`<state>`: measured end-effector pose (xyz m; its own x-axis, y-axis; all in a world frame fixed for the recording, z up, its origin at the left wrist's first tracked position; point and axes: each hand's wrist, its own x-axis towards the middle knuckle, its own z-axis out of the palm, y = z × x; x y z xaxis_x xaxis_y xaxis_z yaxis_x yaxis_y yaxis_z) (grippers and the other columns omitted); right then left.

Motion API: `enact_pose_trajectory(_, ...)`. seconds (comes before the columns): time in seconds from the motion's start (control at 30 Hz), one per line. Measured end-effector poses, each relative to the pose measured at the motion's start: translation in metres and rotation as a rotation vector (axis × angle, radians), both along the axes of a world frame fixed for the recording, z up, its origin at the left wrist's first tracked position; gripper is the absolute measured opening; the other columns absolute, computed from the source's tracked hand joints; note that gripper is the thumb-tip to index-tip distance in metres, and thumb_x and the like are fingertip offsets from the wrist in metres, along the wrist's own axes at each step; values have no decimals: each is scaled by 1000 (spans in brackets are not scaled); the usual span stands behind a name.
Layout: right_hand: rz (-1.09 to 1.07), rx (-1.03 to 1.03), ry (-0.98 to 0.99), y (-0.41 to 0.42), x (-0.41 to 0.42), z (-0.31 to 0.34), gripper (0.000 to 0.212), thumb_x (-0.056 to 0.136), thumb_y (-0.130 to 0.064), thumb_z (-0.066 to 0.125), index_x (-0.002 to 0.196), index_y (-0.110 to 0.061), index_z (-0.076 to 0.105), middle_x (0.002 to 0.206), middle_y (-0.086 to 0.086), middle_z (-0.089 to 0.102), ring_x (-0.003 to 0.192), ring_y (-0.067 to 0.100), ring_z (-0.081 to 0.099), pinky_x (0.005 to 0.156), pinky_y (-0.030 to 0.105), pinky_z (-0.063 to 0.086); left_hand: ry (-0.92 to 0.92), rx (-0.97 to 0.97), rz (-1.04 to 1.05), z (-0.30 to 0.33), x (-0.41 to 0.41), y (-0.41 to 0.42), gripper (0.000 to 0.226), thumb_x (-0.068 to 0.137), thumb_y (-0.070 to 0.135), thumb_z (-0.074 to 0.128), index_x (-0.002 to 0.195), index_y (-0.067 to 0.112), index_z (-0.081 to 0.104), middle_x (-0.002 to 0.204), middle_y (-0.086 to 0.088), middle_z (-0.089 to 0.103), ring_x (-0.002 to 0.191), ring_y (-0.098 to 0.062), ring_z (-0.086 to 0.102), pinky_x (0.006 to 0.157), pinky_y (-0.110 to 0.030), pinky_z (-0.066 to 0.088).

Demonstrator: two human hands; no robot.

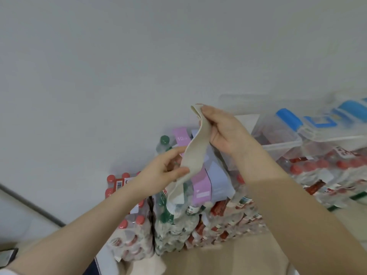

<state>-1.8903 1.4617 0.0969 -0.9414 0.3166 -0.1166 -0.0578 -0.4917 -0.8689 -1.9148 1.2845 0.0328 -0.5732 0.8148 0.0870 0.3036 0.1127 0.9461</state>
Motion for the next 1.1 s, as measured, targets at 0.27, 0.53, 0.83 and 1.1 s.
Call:
enact_pose_trajectory(0.27, -222, 560, 269, -13, 91, 47, 19, 88, -2, 55, 80, -19, 59, 67, -11, 61, 59, 0, 56, 56, 16, 47, -40, 93, -248, 64, 36, 8, 48, 76, 27, 61, 122, 15, 51, 118, -4, 63, 108, -15, 61, 91, -28, 49)
enact_pose_trajectory(0.53, -342, 859, 176, 3, 180, 40, 21, 86, -9, 60, 77, -27, 58, 80, -12, 58, 76, 9, 58, 69, 30, 52, -15, 290, 19, 93, 120, 51, 5, 92, 8, 50, 88, 10, 53, 58, 6, 68, 55, -8, 63, 54, -21, 52)
enact_pose_trajectory(0.83, -236, 948, 135, 10, 257, 33, 22, 86, 0, 59, 80, -21, 62, 84, 1, 62, 68, 15, 64, 64, 26, 55, -84, 285, 86, 90, 201, 49, 12, 94, 7, 47, 95, 18, 53, 59, -2, 62, 52, -13, 60, 52, -24, 52)
enact_pose_trajectory(1.1, -328, 1100, 135, 4, 281, 22, 17, 81, 1, 63, 76, -15, 66, 74, -3, 62, 58, 3, 60, 57, 20, 50, -215, 314, 169, 83, 228, 40, 17, 95, 9, 45, 89, 17, 60, 57, 4, 65, 52, -10, 63, 53, -22, 52)
